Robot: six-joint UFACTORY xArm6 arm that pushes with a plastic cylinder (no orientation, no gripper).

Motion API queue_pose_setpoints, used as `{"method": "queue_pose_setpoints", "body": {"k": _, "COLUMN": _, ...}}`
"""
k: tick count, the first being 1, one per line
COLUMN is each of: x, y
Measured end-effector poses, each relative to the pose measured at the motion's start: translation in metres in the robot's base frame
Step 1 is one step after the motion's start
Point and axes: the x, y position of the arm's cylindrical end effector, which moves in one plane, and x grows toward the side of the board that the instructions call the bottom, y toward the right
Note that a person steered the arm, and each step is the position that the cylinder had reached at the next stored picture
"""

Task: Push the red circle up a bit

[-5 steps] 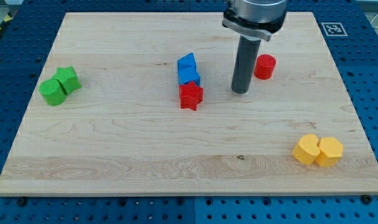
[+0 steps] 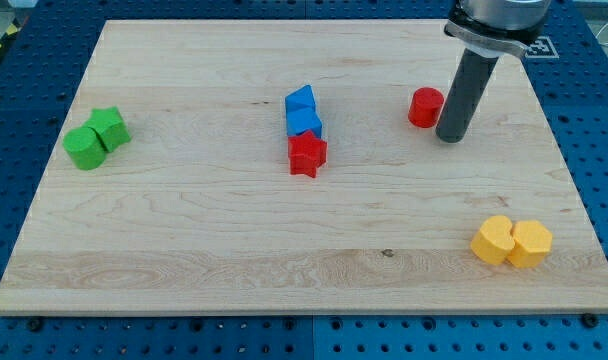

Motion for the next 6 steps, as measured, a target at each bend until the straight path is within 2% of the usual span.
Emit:
{"method": "queue_pose_setpoints", "body": {"k": 4, "x": -0.013, "y": -0.022}}
{"method": "queue_pose_setpoints", "body": {"k": 6, "x": -0.017, "y": -0.011}}
